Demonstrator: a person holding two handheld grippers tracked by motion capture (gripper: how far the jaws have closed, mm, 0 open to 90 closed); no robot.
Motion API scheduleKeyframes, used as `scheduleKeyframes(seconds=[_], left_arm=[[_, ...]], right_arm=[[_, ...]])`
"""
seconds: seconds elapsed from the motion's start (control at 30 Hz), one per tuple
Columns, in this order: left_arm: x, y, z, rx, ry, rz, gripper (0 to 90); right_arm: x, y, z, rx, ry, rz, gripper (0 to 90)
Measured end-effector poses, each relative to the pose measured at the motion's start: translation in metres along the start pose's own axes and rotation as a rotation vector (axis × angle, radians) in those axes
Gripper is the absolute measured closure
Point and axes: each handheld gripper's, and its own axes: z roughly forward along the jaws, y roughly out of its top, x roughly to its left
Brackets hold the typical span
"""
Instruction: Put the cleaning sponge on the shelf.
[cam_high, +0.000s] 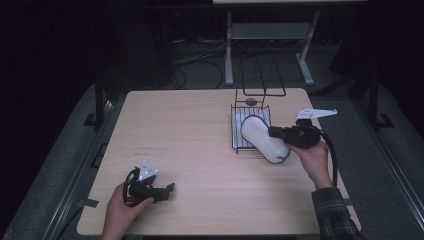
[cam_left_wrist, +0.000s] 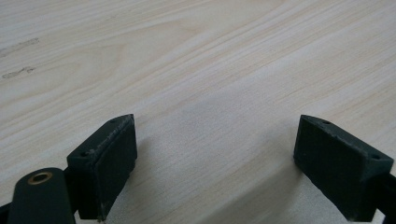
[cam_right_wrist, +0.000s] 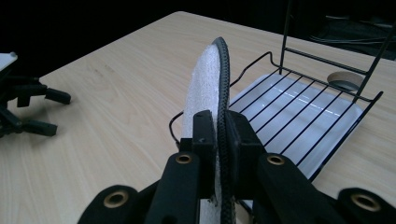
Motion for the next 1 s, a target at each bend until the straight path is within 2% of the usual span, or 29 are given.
scheduleKeyframes(seconds=[0.63, 1.0], left_arm=[[0.000, 0.000, 0.000, 0.000, 0.000, 0.000, 12.6], [0.000, 0.000, 0.000, 0.000, 0.000, 0.000, 12.6]], right_arm=[[-0.029, 0.022, 0.026, -0.025, -0.039, 0.049, 83.0], [-0.043, 0.033, 0.042, -0.028, -0.034, 0.080, 83.0]])
